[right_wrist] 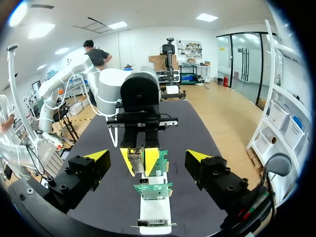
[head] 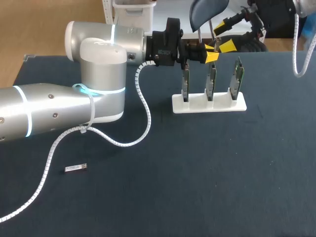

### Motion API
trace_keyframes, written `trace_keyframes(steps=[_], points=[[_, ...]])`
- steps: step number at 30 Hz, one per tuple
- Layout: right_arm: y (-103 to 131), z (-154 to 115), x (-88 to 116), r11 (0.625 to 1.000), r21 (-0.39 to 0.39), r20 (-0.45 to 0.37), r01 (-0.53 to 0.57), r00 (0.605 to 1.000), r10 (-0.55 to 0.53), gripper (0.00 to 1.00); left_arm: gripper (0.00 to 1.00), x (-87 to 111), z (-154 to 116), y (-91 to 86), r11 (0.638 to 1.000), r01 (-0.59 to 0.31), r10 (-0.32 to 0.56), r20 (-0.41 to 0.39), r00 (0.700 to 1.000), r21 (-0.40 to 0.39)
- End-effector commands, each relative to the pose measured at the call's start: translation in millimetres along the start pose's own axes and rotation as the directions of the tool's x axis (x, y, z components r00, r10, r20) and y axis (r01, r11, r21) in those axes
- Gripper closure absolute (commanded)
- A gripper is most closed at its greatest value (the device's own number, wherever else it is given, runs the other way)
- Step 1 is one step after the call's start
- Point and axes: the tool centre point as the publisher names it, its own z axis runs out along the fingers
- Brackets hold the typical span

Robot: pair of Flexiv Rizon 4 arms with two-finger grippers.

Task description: Pick up the optical module with the left hand, and insert it into the network port with the right hand.

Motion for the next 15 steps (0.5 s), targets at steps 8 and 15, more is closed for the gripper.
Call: trace_keyframes(steps=[8, 15], points=[[5.2, 6.1, -2.1, 1.0, -0.002, -0.005, -0.001, 1.0, 0.001, 0.0, 1.0, -0.2, 1.2, 2.0, 1.0, 0.0, 0.0, -0.002, 1.0, 0.002], [7.2, 7.6, -2.6, 1.0, 0.004, -0.006, -0.001, 1.0, 0.001, 0.0, 1.0, -0.2, 1.2, 2.0, 1.0, 0.0, 0.0, -0.002, 1.0, 0.002]])
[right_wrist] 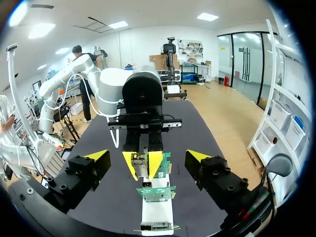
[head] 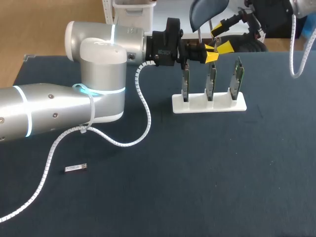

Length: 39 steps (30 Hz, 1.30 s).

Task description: Pick up the optical module with the left hand, and insert it into the network port with the right hand.

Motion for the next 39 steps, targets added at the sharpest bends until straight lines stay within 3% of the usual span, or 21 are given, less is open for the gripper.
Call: trace_keyframes(steps=[1, 19, 20, 21, 39], points=[[3.1, 0.7, -0.2, 1.0, 0.011, 0.0, 0.0, 1.0, 0.0, 0.0, 1.0, -0.2, 1.2, 2.0, 1.0, 0.0, 0.0, -0.002, 1.0, 0.002], [4.2, -0.8, -1.9, 1.0, 0.031, 0.004, -0.001, 1.0, 0.001, 0.0, 1.0, -0.2, 1.2, 2.0, 1.0, 0.0, 0.0, -0.002, 1.0, 0.002], [4.2, -1.1, -1.9, 0.999, 0.039, 0.004, 0.0, 1.0, 0.0, 0.67, 1.0, -0.2, 1.2, 2.0, 1.0, 0.0, 0.0, -0.002, 1.0, 0.002], [4.1, -1.4, -1.8, 0.999, 0.043, 0.006, -0.001, 1.0, 0.001, 1.0, 1.0, -0.2, 1.2, 2.0, 1.0, 0.0, 0.0, -0.002, 1.0, 0.002], [3.7, -1.1, 0.7, 0.999, 0.042, 0.0, -0.005, 1.0, 0.005, 1.0, 1.0, -0.2, 1.2, 2.0, 1.0, 0.0, 0.0, -0.002, 1.0, 0.002]])
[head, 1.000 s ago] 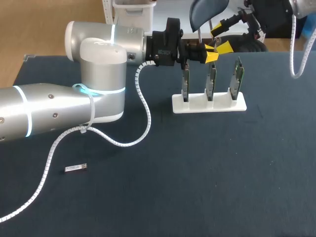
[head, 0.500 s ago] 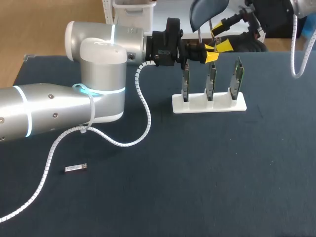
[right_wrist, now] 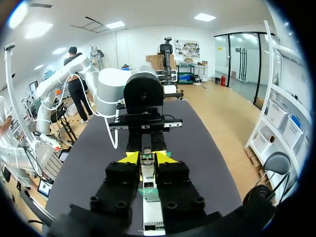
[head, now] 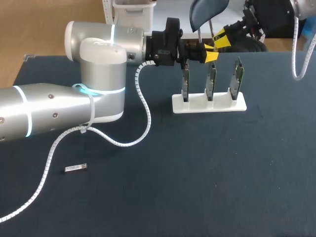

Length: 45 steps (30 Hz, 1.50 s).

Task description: Pick up the optical module with the left hand, and insert it into the network port with the right hand.

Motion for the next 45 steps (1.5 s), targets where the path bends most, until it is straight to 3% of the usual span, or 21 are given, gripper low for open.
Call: trace_keyframes(steps=[1, 5, 6, 8, 21, 27, 36, 45], points=[[-0.2, 0.1, 1.0, 1.0, 0.006, 0.0, 0.003, 1.0, -0.003, 1.0, 1.0, -0.7, 1.9, 0.4, 1.0, -0.001, 0.001, -0.001, 1.0, 0.005], [-0.7, 0.5, 0.9, 1.0, 0.004, 0.0, 0.005, 1.0, -0.005, 1.0, 1.0, -0.7, 1.9, 0.4, 1.0, -0.001, 0.001, -0.001, 1.0, 0.005], [-0.7, 0.6, 0.9, 1.0, 0.003, -0.001, 0.006, 1.0, -0.006, 1.0, 0.92, -0.7, 1.9, 0.4, 1.0, -0.001, 0.001, -0.001, 1.0, 0.005], [-1.1, 0.6, 0.8, 1.0, 0.004, -0.001, 0.006, 1.0, -0.006, 1.0, 0.0, -0.7, 1.9, 0.4, 1.0, -0.001, 0.001, -0.001, 1.0, 0.005], [-3.8, -1.4, 0.7, 1.0, 0.011, 0.0, 0.006, 1.0, -0.006, 1.0, 0.0, -1.1, -1.3, -1.6, 1.0, -0.002, 0.002, -0.022, 1.0, 0.005], [-4.3, -1.4, 0.9, 1.0, 0.011, 0.001, 0.007, 1.0, -0.007, 1.0, 0.0, 1.6, -7.5, -2.4, 0.999, -0.041, 0.037, -0.12, 0.992, -0.034], [-4.7, 0.0, 2.2, 1.0, 0.009, -0.004, 0.006, 1.0, -0.006, 1.0, 0.0, 9.8, -23.3, -1.3, 0.998, -0.031, 0.016, -0.237, 0.971, -0.062], [-5.2, 2.1, 1.8, 1.0, 0.004, 0.001, 0.011, 1.0, -0.011, 1.0, 0.0, 25.8, -31.1, -1.8, 0.999, 0.001, -0.016, -0.397, 0.918, -0.038]])
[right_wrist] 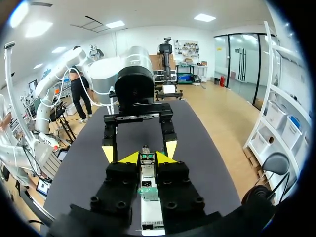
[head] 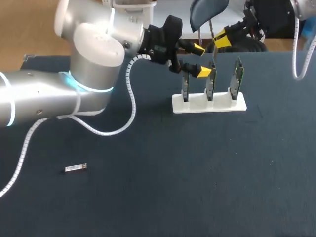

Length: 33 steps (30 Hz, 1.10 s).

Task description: Pick up the optical module with the left hand, and insert it into the network port with the right hand.

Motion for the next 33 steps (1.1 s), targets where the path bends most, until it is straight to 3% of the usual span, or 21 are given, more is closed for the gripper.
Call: trace_keyframes(steps=[1, 33], points=[[-2.7, 2.1, -0.1, 1.0, -0.005, 0.002, 0.003, 1.0, -0.003, 1.0, 0.0, -1.9, -0.6, 5.8, 1.0, 0.007, -0.005, -0.092, 0.996, 0.019], [-3.1, 2.5, 0.1, 1.0, -0.007, 0.0, 0.004, 1.0, -0.004, 1.0, 0.0, 6.9, 6.3, 3.5, 0.998, -0.001, 0.011, -0.16, 0.987, 0.058]])
